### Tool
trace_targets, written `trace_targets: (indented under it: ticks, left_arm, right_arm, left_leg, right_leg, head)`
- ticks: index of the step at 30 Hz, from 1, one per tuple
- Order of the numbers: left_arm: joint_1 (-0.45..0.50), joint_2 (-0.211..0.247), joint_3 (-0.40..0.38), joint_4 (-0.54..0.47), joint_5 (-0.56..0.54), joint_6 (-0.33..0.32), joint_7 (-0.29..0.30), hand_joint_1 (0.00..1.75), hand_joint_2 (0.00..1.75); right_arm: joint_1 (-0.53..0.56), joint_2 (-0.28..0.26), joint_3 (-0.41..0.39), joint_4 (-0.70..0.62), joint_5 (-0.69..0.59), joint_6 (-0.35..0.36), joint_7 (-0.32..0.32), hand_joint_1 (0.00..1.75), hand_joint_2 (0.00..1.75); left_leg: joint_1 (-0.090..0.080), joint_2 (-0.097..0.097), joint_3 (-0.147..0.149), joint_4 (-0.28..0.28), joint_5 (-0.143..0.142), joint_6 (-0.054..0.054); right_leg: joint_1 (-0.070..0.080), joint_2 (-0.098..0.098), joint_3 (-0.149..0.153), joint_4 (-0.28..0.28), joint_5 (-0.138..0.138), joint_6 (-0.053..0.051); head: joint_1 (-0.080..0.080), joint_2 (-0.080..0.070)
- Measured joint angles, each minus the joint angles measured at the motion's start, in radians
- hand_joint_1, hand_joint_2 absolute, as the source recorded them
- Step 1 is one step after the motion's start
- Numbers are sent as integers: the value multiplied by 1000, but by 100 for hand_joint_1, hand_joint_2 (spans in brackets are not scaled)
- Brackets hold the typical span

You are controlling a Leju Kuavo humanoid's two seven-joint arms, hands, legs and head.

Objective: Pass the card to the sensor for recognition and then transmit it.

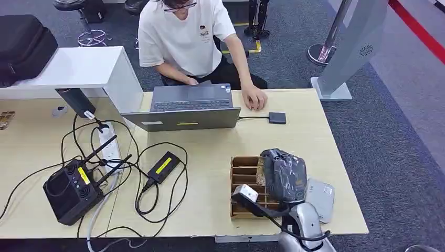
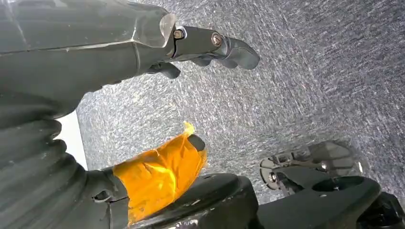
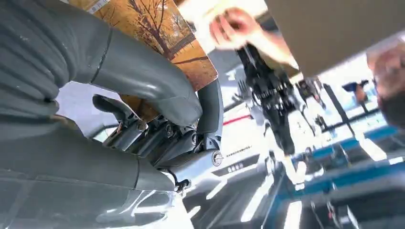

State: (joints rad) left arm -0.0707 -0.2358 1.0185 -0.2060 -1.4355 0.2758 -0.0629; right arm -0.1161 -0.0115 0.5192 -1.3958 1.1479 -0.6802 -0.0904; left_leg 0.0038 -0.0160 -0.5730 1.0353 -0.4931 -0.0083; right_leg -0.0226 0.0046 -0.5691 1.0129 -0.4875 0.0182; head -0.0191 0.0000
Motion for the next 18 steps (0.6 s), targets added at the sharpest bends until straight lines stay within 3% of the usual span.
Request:
trace_targets:
  ticks: [10, 18]
  left_arm:
    - [0, 0, 0, 0, 2, -6, 0, 0, 175]
    - [-1, 3, 0, 0, -18, -24, 22, 0, 175]
  right_arm:
    - [-75, -4, -5, -26, -18, 16, -9, 175, 175]
    - [-313, 0, -5, 16, 15, 68, 35, 175, 175]
  left_leg:
    - [0, 0, 0, 0, 0, 0]
    - [0, 1, 0, 0, 2, -2]
  right_leg:
    - [0, 0, 0, 0, 0, 0]
    - [0, 1, 0, 1, 2, -2]
  head:
    - [0, 0]
    - [0, 0]
